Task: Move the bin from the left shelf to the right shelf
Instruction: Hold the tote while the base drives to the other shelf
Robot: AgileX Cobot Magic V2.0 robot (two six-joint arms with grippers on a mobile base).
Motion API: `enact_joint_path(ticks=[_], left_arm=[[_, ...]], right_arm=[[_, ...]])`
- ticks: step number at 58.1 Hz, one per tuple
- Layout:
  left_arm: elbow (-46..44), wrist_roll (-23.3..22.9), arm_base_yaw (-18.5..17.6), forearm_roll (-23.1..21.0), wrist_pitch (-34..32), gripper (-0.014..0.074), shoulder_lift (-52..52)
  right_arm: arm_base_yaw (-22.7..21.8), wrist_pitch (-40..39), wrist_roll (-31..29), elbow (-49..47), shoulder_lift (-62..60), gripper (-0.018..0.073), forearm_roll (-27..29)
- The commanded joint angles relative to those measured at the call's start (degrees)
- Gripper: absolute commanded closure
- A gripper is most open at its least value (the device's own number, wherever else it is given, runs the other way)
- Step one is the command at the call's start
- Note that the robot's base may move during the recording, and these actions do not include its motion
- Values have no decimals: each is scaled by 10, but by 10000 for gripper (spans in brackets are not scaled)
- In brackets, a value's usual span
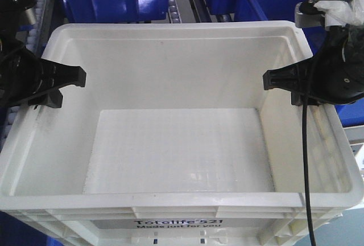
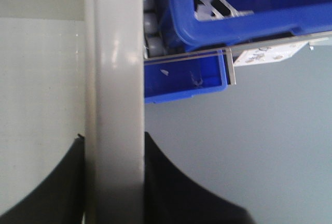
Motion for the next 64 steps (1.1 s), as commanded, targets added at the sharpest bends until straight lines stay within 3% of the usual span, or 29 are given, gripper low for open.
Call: enact_joint_path(ticks=[1, 64], left_arm=[[-21, 1, -2, 9, -33, 603, -23], [-21, 1, -2, 9, -33, 603, -23]], right_arm=[[-3, -49, 8, -24, -23, 557, -35], [-3, -50, 8, -24, -23, 557, -35]])
